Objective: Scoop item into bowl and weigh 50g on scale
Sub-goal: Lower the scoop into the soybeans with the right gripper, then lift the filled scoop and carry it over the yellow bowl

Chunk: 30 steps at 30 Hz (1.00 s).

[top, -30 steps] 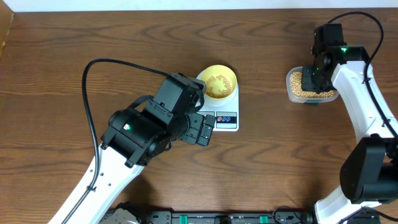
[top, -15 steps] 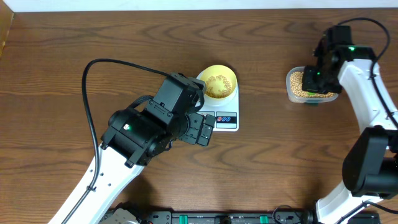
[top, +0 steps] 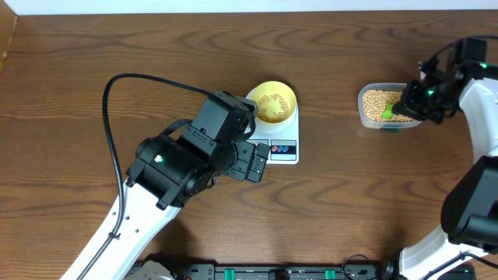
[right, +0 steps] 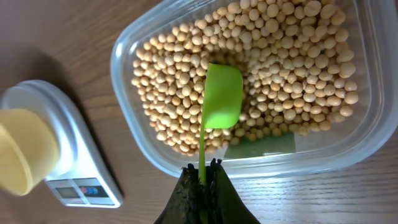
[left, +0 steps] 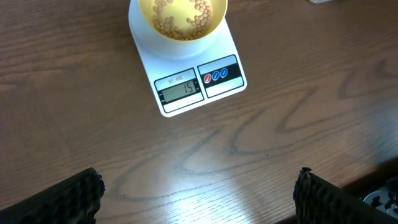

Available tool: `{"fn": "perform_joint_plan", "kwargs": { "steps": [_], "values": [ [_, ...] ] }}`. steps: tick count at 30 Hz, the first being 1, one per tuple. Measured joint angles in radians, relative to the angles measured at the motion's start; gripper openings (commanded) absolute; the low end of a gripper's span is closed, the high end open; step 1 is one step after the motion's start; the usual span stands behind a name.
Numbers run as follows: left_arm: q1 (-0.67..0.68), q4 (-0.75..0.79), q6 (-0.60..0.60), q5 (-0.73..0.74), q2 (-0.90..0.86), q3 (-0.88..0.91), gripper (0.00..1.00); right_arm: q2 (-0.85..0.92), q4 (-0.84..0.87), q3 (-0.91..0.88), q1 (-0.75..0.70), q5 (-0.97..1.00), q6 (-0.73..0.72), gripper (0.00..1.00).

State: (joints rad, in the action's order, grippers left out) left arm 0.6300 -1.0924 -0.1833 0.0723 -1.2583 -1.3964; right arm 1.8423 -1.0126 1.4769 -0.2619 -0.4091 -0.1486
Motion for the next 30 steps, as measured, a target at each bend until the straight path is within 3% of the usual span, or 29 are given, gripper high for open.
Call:
{"fn": "perform_joint_plan", "kwargs": {
  "steps": [30],
  "values": [
    [0.000,0.000,0.000,0.000,0.000,0.000,1.00,0.000,0.064,-0.001,-0.208,-0.592,0.055,0.01]
  ]
}}
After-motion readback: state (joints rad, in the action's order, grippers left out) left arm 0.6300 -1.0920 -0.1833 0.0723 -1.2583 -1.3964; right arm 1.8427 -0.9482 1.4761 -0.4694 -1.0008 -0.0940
